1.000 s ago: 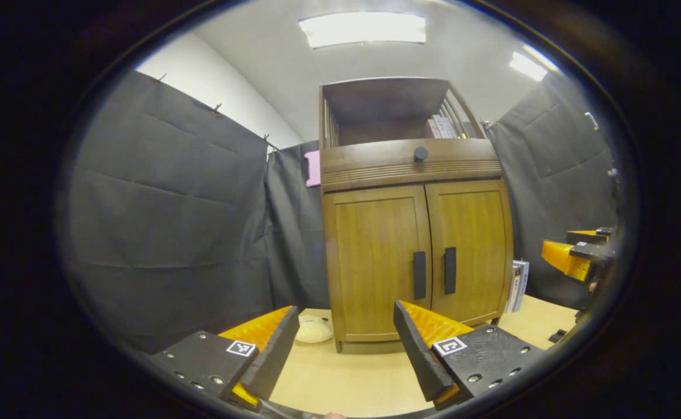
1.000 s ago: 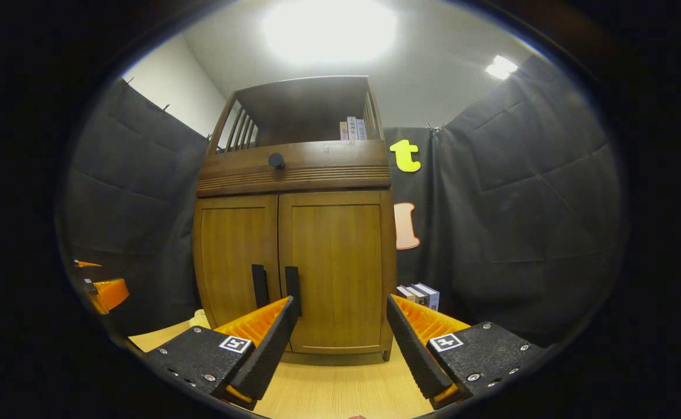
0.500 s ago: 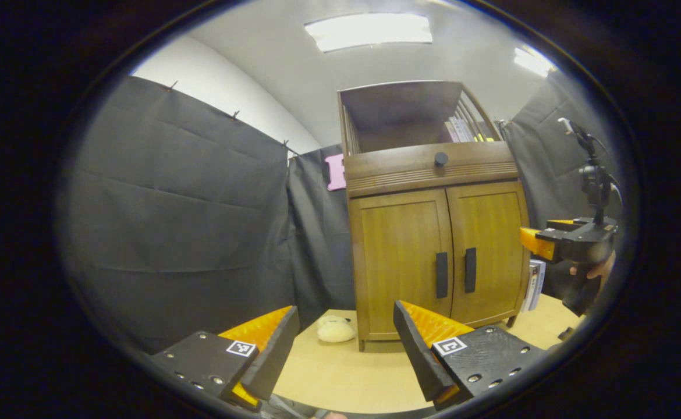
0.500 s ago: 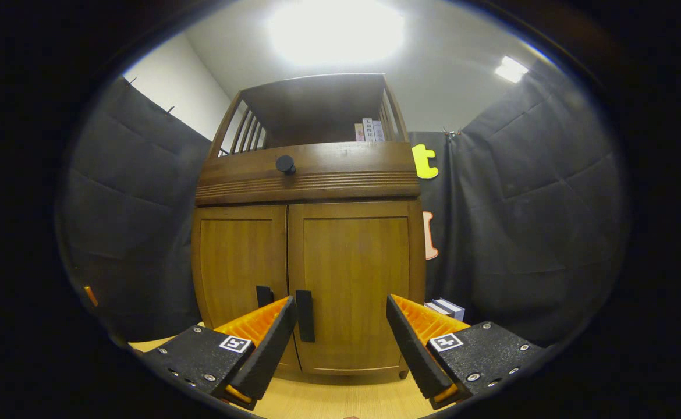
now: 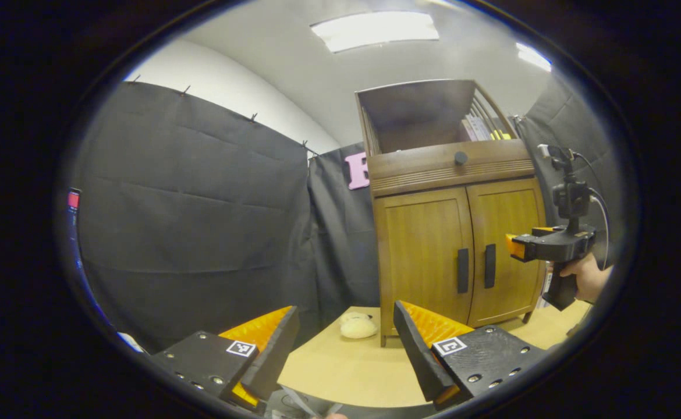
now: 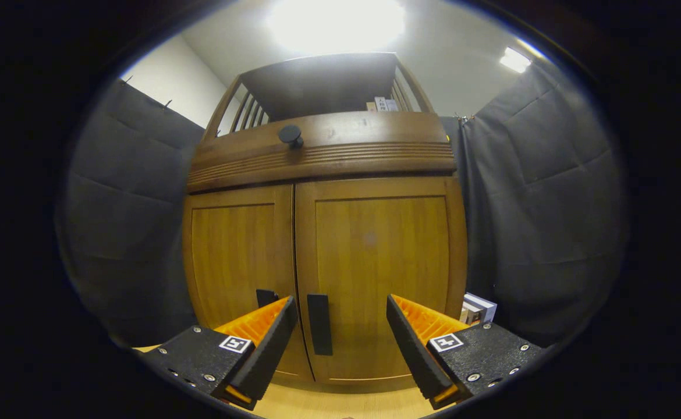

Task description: Open the right door of the double-door shoe cabinet with the right hand, and open the left door with the left hand.

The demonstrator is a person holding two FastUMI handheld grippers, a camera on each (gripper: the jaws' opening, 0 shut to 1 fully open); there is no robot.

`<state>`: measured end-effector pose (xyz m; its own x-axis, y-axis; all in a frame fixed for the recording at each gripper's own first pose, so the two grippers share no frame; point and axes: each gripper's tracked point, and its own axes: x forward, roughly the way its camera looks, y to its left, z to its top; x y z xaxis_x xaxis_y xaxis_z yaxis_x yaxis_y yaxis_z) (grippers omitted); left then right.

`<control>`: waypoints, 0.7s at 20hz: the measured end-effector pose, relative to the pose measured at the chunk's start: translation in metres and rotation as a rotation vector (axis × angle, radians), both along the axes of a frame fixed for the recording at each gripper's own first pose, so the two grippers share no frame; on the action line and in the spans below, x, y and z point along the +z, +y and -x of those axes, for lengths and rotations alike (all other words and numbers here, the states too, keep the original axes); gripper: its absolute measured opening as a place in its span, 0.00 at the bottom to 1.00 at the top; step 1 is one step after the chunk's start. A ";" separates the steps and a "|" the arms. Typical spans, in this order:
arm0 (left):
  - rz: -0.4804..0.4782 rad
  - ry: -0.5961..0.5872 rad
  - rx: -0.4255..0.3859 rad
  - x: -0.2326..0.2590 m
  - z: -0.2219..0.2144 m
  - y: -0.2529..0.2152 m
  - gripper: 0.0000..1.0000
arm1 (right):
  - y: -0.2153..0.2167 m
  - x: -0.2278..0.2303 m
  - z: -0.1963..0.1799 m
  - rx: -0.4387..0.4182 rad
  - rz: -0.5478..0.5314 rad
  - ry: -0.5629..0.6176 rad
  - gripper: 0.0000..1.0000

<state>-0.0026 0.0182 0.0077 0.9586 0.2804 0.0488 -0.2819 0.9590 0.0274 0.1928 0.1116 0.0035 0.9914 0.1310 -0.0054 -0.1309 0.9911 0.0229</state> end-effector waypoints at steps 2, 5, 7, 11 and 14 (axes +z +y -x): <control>-0.004 0.002 0.029 0.002 0.002 0.001 0.99 | 0.011 -0.005 -0.011 0.017 0.007 0.006 0.95; -0.017 -0.003 0.066 0.003 0.007 0.005 0.99 | 0.023 -0.017 -0.029 0.025 0.013 0.029 0.95; -0.017 0.001 0.088 0.003 0.011 0.009 0.99 | 0.030 -0.028 -0.040 0.028 0.006 0.051 0.95; -0.018 0.009 0.127 0.002 0.014 0.014 0.99 | 0.037 -0.044 -0.062 0.017 0.004 0.092 0.94; -0.007 0.014 0.147 0.001 0.016 0.015 0.99 | 0.035 -0.062 -0.077 0.010 -0.002 0.134 0.88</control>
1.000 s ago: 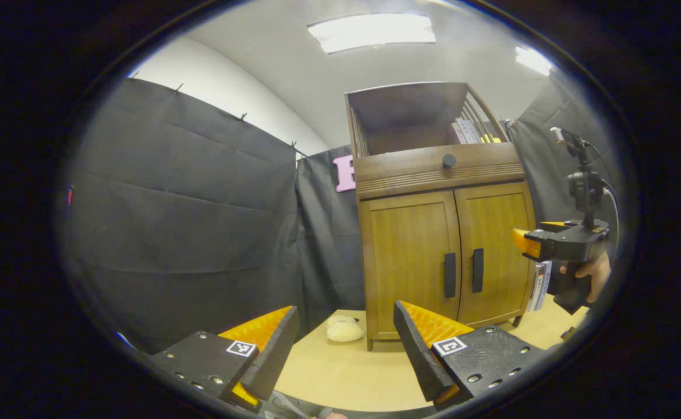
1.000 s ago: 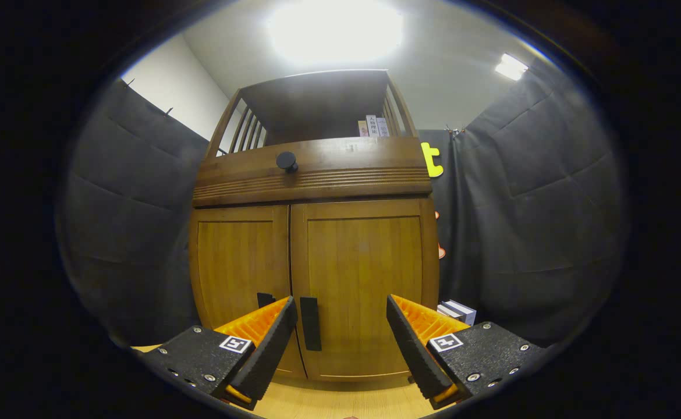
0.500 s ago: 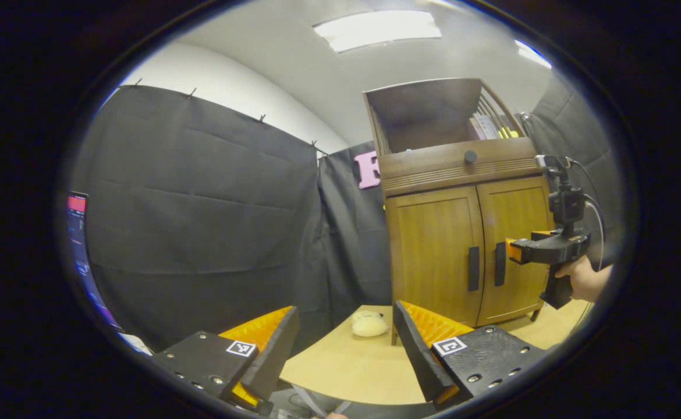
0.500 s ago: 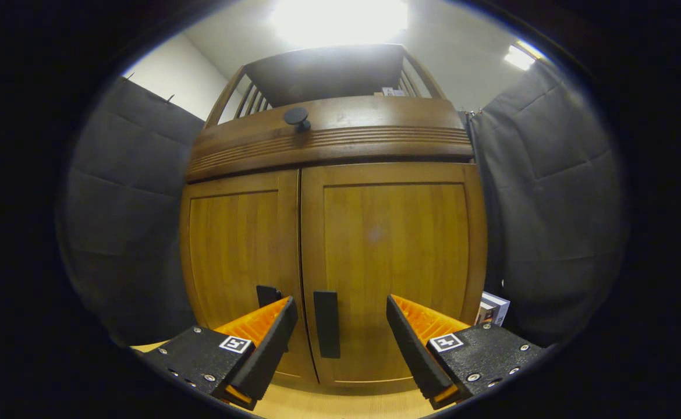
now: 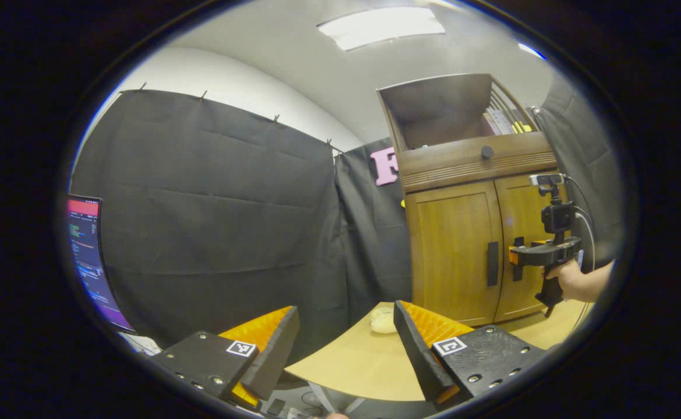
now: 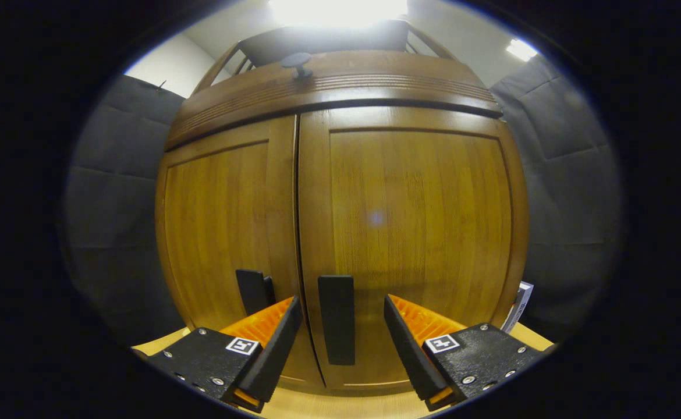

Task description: Open the right door of the double-door shoe cabinet with the right hand, and open the left door with the left hand.

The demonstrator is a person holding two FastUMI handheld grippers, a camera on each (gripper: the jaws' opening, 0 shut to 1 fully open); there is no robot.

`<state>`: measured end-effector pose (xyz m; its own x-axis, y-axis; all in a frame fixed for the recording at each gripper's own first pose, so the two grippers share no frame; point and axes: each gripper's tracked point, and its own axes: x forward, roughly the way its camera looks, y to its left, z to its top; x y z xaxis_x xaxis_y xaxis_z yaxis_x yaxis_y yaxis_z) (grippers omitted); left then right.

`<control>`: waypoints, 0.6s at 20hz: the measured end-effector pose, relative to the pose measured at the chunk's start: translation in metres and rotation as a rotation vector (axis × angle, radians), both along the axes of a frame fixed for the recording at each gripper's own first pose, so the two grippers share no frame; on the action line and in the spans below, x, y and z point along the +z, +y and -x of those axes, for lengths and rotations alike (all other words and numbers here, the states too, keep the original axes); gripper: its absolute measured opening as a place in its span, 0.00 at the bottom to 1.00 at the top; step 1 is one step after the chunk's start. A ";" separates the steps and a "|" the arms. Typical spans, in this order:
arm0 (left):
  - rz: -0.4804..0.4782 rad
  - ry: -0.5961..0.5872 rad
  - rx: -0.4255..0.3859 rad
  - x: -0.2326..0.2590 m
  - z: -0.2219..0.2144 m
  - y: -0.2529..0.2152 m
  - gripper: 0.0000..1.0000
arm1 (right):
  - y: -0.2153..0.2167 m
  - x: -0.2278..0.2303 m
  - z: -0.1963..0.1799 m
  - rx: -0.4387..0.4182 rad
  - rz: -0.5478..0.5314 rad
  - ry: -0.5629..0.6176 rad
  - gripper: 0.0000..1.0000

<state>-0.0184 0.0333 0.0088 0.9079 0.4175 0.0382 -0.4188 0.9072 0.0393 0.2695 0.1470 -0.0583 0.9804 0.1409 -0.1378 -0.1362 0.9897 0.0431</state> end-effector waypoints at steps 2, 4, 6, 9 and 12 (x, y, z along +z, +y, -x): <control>0.003 0.003 0.010 0.000 0.000 0.000 0.94 | -0.005 -0.011 -0.009 -0.004 -0.016 0.035 0.81; 0.005 0.005 0.019 0.000 0.002 0.002 0.99 | -0.004 -0.019 -0.014 -0.001 -0.022 0.057 0.77; 0.006 0.008 0.020 0.001 0.003 0.002 0.99 | 0.002 -0.025 -0.016 0.022 -0.027 0.074 0.68; -0.001 0.013 0.027 0.000 0.004 0.003 0.99 | 0.004 -0.029 -0.019 0.025 -0.046 0.087 0.48; 0.012 0.015 0.018 -0.005 -0.001 0.000 0.99 | 0.004 -0.029 -0.019 0.024 -0.084 0.110 0.37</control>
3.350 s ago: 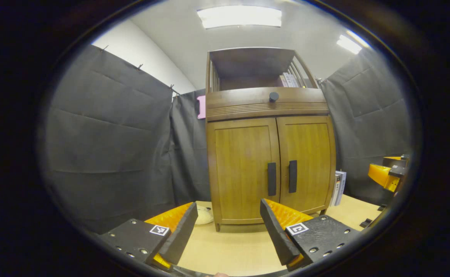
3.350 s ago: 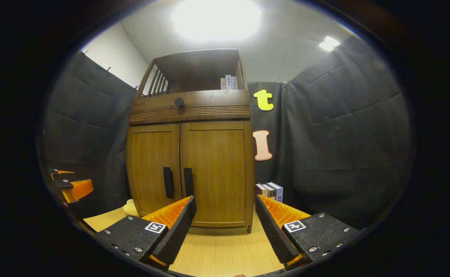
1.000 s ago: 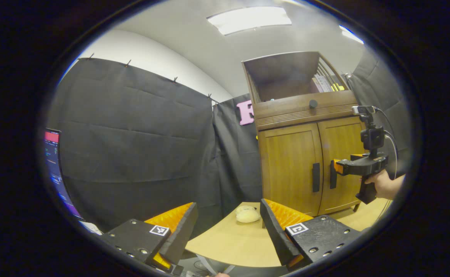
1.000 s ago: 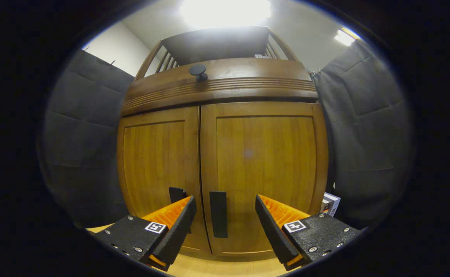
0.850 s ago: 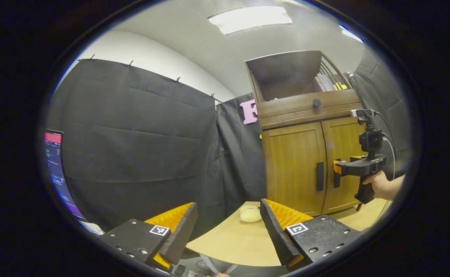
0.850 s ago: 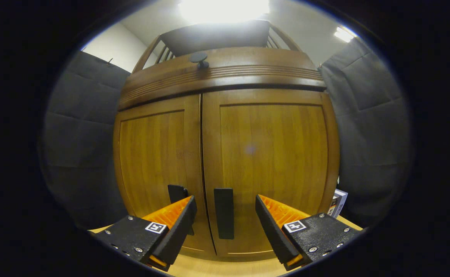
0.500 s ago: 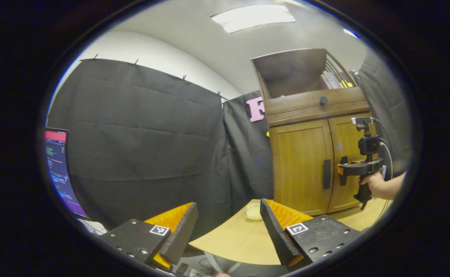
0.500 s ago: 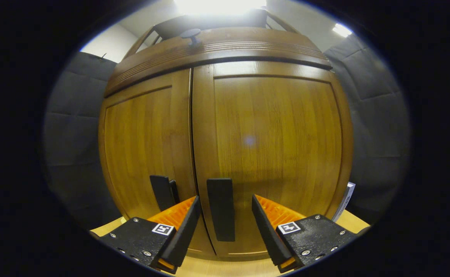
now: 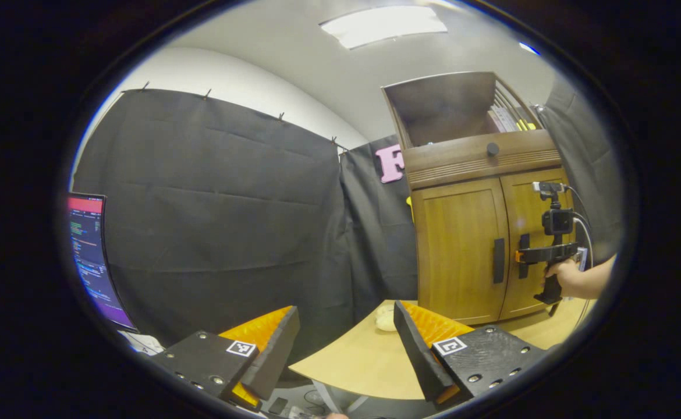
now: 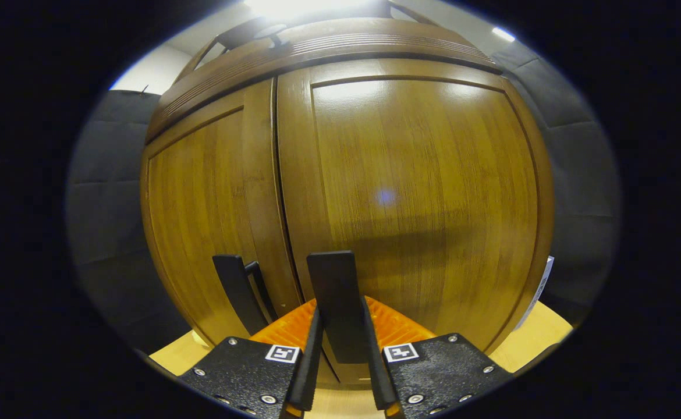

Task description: Open the right door of the double-door shoe cabinet with the right hand, and open the left door with the left hand.

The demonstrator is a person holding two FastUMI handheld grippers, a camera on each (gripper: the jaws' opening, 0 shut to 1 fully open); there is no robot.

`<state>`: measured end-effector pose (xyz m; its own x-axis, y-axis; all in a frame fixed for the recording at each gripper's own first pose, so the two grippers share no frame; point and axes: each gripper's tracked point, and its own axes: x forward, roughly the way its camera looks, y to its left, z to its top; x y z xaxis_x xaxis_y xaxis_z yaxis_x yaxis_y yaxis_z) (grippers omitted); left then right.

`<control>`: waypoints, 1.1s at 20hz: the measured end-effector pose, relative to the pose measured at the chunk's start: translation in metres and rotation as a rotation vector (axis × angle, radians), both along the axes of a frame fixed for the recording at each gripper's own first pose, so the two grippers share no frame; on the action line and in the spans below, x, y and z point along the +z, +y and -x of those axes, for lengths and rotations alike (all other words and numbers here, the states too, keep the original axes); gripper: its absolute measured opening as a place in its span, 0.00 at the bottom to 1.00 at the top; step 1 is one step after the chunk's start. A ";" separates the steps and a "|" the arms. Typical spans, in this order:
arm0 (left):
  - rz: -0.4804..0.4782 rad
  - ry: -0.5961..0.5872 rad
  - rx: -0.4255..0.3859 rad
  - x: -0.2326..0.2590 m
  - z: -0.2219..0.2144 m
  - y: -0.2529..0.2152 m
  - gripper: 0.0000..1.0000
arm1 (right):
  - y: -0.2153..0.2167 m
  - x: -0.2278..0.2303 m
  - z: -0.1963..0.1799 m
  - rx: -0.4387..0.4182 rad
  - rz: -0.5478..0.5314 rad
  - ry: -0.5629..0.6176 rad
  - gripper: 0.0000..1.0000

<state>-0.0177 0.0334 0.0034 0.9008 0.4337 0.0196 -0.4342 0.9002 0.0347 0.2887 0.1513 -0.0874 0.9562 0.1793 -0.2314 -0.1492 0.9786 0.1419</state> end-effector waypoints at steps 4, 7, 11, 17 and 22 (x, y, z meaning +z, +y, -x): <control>0.019 -0.002 -0.017 -0.002 -0.002 -0.004 0.99 | 0.000 0.000 0.001 0.015 0.033 0.014 0.30; 0.018 -0.009 -0.031 -0.001 -0.004 -0.005 0.99 | -0.001 0.002 0.011 0.027 0.026 0.015 0.29; 0.029 -0.009 -0.063 -0.005 -0.010 -0.010 0.99 | -0.004 0.005 0.029 0.048 0.037 0.006 0.29; 0.044 -0.013 -0.128 -0.011 -0.016 -0.022 0.99 | -0.015 0.012 0.060 0.083 0.040 -0.004 0.29; 0.036 -0.019 -0.180 -0.010 -0.020 -0.028 0.99 | -0.025 0.013 0.079 0.087 0.042 -0.005 0.29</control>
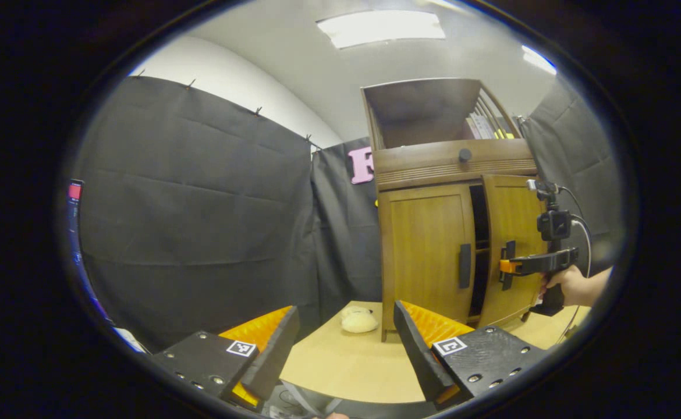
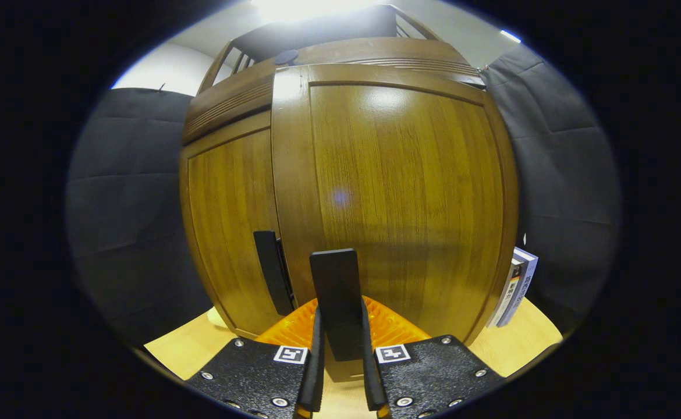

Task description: Open the right door of the double-door shoe cabinet with the right hand, and open the left door with the left hand.

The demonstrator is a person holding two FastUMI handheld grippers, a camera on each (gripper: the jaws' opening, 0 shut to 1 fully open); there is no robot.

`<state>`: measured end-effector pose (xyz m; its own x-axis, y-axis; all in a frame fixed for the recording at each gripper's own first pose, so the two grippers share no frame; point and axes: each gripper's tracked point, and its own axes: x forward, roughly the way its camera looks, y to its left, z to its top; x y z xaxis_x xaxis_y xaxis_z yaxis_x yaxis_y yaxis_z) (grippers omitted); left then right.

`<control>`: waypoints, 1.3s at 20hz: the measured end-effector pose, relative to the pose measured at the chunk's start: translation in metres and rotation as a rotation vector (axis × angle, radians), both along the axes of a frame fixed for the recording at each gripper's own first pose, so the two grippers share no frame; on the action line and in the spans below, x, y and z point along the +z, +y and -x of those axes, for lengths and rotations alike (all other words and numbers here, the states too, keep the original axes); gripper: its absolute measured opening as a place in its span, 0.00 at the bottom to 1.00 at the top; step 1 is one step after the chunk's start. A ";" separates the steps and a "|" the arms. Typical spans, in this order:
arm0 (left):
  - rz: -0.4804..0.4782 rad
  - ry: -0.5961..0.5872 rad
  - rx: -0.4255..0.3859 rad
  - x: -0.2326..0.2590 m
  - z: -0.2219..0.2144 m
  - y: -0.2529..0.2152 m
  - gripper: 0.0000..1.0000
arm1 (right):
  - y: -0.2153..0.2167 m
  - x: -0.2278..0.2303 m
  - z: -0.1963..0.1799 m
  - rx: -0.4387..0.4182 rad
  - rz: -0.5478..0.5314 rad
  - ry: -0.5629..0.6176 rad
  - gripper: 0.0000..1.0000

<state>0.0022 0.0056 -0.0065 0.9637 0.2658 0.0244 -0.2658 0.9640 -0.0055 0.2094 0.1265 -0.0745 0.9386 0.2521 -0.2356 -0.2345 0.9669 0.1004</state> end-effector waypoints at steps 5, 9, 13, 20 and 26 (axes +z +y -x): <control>-0.009 -0.008 -0.045 0.003 -0.002 -0.004 0.94 | -0.012 0.001 0.020 0.005 -0.005 0.003 0.30; -0.005 -0.011 -0.087 0.004 -0.004 -0.010 0.94 | -0.025 0.005 0.039 0.004 -0.010 0.003 0.27; -0.002 -0.020 -0.142 0.005 -0.005 -0.017 0.94 | -0.040 0.006 0.056 -0.006 -0.009 0.004 0.28; 0.006 -0.030 -0.240 0.005 -0.006 -0.031 0.94 | -0.071 0.011 0.084 -0.042 -0.004 -0.001 0.27; 0.008 -0.032 -0.293 0.012 -0.007 -0.042 0.94 | -0.100 0.013 0.102 -0.072 -0.012 0.007 0.28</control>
